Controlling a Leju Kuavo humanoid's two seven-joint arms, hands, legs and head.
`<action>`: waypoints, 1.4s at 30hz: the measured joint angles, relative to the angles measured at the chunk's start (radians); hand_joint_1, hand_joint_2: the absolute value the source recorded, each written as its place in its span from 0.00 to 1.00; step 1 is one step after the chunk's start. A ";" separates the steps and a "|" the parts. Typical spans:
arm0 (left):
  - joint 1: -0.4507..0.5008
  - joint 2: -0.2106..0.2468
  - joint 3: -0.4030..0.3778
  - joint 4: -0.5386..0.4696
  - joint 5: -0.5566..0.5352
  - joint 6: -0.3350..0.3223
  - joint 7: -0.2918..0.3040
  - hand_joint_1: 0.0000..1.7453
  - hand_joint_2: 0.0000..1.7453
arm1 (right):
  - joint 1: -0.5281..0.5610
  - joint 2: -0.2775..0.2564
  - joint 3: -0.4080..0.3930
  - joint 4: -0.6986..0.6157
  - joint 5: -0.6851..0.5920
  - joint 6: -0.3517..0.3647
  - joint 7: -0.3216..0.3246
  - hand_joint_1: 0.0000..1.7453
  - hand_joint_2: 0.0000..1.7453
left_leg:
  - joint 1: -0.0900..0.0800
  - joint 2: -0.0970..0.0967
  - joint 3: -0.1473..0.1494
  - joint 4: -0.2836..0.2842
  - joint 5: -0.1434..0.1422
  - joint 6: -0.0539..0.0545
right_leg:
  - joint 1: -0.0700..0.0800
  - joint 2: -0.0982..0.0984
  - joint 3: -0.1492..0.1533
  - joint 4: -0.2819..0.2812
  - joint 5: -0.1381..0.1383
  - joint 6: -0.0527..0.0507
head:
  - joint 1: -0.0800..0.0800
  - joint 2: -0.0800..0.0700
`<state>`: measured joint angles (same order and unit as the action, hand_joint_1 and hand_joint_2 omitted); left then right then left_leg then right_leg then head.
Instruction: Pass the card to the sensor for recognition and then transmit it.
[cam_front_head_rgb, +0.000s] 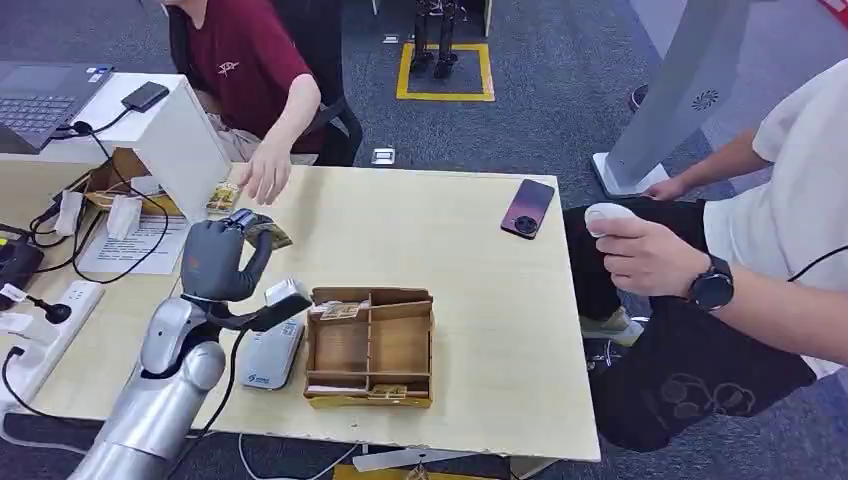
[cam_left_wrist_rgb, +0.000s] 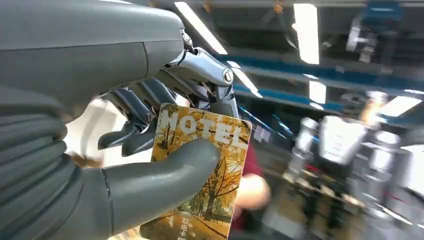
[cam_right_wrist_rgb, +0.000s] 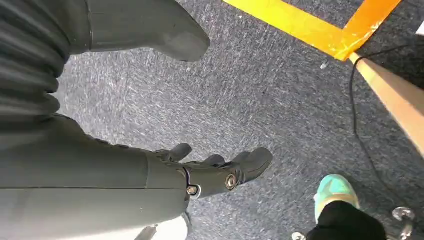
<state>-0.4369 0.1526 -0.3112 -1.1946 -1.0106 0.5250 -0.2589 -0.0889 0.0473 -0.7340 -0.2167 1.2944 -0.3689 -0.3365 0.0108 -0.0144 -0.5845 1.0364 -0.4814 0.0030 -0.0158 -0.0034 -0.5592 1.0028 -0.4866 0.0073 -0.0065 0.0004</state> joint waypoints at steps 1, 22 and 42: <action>-0.022 -0.001 0.010 0.035 -0.018 0.018 0.014 1.00 1.00 | -0.003 0.000 0.001 0.000 0.005 0.004 0.001 0.00 1.00 | 0.000 0.000 0.000 0.000 0.000 0.000 | 0.000 0.000 0.000 0.000 0.001 -0.001 | 0.000 0.000; -0.149 -0.022 0.114 0.375 -0.048 0.148 0.033 1.00 1.00 | -0.012 0.008 0.018 0.000 0.010 0.002 0.001 0.00 1.00 | 0.000 0.000 -0.001 0.000 0.001 0.000 | 0.000 0.001 -0.001 0.001 0.001 -0.001 | 0.000 0.000; -0.154 -0.034 0.169 0.400 -0.094 0.162 0.056 0.00 1.00 | -0.014 0.008 0.018 0.000 0.006 0.000 0.005 0.00 1.00 | 0.000 0.000 -0.001 0.000 0.001 0.000 | 0.000 0.001 -0.001 0.001 0.001 -0.001 | 0.000 0.000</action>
<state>-0.5909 0.1186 -0.1424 -0.7942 -1.1042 0.6874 -0.2030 -0.1029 0.0549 -0.7156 -0.2167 1.3009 -0.3689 -0.3311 0.0108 -0.0142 -0.5854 1.0363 -0.4807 0.0030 -0.0158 -0.0024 -0.5603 1.0035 -0.4860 0.0064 -0.0065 0.0000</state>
